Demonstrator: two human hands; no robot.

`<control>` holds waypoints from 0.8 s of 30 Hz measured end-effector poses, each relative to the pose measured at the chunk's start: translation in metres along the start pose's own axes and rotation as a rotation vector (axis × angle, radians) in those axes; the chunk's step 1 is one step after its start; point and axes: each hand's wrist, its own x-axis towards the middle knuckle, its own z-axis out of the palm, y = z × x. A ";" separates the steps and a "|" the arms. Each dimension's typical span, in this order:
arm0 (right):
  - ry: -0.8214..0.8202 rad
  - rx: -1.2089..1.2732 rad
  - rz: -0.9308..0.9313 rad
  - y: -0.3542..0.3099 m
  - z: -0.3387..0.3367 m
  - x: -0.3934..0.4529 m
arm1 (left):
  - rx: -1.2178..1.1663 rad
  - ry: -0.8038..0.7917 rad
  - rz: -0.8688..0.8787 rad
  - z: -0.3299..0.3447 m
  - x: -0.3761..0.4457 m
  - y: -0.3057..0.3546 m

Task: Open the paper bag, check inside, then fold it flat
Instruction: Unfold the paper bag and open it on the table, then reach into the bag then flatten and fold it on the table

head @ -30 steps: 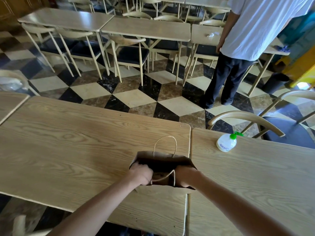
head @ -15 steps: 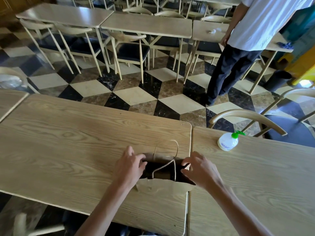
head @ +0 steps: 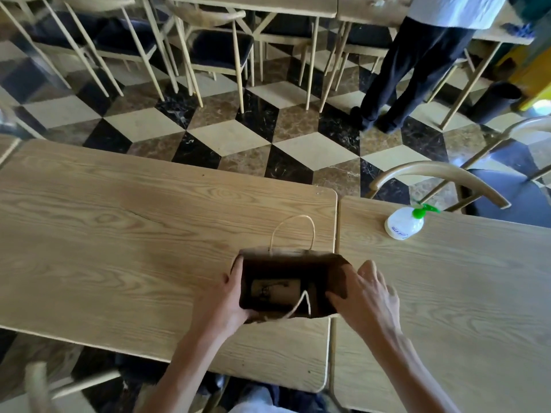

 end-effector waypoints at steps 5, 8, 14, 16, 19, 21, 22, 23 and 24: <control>-0.099 0.021 -0.057 0.006 0.004 0.000 | -0.069 -0.051 0.009 0.001 0.000 -0.003; -0.141 0.044 -0.092 0.009 0.005 0.002 | -0.105 -0.077 -0.003 -0.001 0.001 -0.001; -0.191 0.055 -0.162 0.001 -0.001 0.004 | -0.069 -0.088 -0.018 0.002 0.000 0.001; -0.185 0.061 -0.186 -0.006 -0.007 0.002 | -0.088 -0.086 -0.020 0.003 0.000 0.001; -0.047 0.028 -0.297 -0.022 -0.019 -0.004 | -0.136 -0.092 -0.021 0.003 0.000 0.001; 0.041 0.098 -0.409 -0.044 -0.024 -0.005 | -0.138 -0.092 -0.030 0.003 0.000 0.002; -0.012 0.139 -0.456 -0.057 -0.024 -0.003 | -0.132 -0.094 -0.035 0.003 0.001 0.003; -0.119 0.123 -0.503 -0.069 -0.022 0.002 | -0.131 -0.095 -0.035 0.002 0.002 0.004; -0.246 0.065 -0.540 -0.079 -0.017 0.008 | -0.134 -0.098 -0.032 0.002 0.002 0.004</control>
